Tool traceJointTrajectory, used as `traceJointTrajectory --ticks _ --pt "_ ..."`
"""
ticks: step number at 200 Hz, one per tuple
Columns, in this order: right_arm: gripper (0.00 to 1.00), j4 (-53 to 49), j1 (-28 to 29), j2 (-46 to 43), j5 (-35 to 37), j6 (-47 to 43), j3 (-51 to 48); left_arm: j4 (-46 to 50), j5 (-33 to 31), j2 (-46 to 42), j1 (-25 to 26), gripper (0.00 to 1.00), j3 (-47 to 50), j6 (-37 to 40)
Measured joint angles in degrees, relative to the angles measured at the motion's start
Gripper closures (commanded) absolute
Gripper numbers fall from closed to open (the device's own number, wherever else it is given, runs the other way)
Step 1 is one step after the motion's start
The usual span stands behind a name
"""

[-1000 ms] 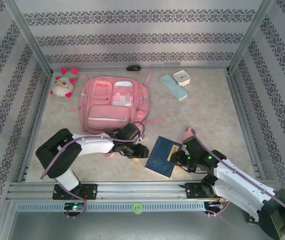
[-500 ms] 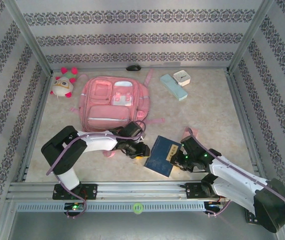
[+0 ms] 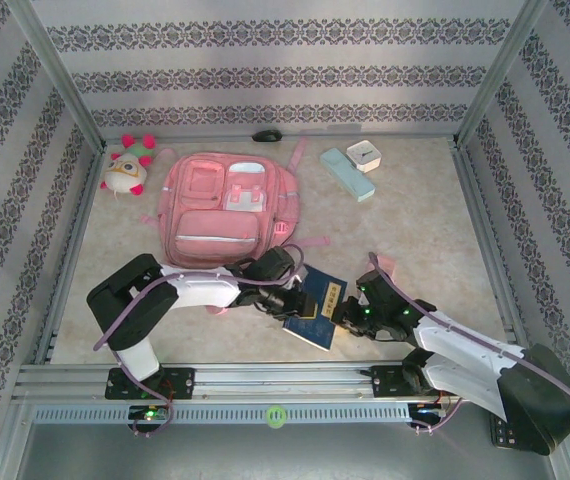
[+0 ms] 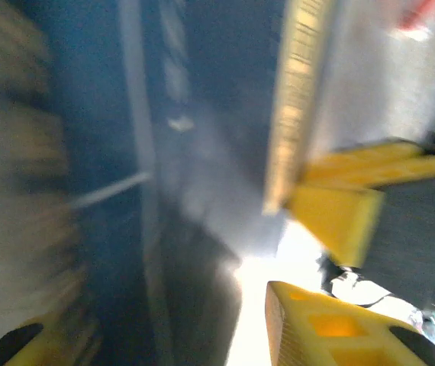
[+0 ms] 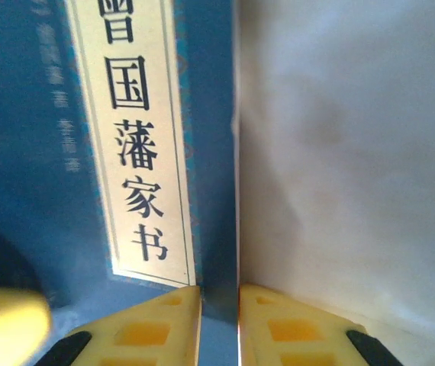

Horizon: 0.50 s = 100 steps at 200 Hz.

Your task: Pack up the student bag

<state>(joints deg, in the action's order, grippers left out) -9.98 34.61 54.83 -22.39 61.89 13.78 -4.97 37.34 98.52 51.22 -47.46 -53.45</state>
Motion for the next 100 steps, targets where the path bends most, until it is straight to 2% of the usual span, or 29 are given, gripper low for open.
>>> traceJointTrajectory --ticks 12,21,36,45,81,100 --pt "0.80 1.16 0.15 0.24 -0.24 0.15 -0.15 -2.56 1.01 -1.14 0.94 0.64 0.00 -0.90" --pt "0.80 1.90 0.15 0.28 -0.24 0.22 -0.20 -3.56 1.27 -1.97 1.07 0.70 0.02 -1.22" --pt "0.78 3.26 0.13 0.26 -0.39 0.39 -0.20 -3.43 0.07 -2.80 1.07 0.91 0.07 -1.64" --pt "0.72 3.37 0.13 0.20 -0.39 0.52 -0.22 -2.34 -1.07 -2.80 0.90 1.00 0.15 -0.85" --pt "0.43 1.36 -0.83 -5.84 0.04 -0.61 0.37 2.47 -4.68 -5.22 0.90 1.00 0.20 3.13" --pt "0.34 -1.33 -2.80 -11.80 1.14 -2.84 3.10 5.27 -7.15 -10.27 0.68 1.00 0.22 6.56"
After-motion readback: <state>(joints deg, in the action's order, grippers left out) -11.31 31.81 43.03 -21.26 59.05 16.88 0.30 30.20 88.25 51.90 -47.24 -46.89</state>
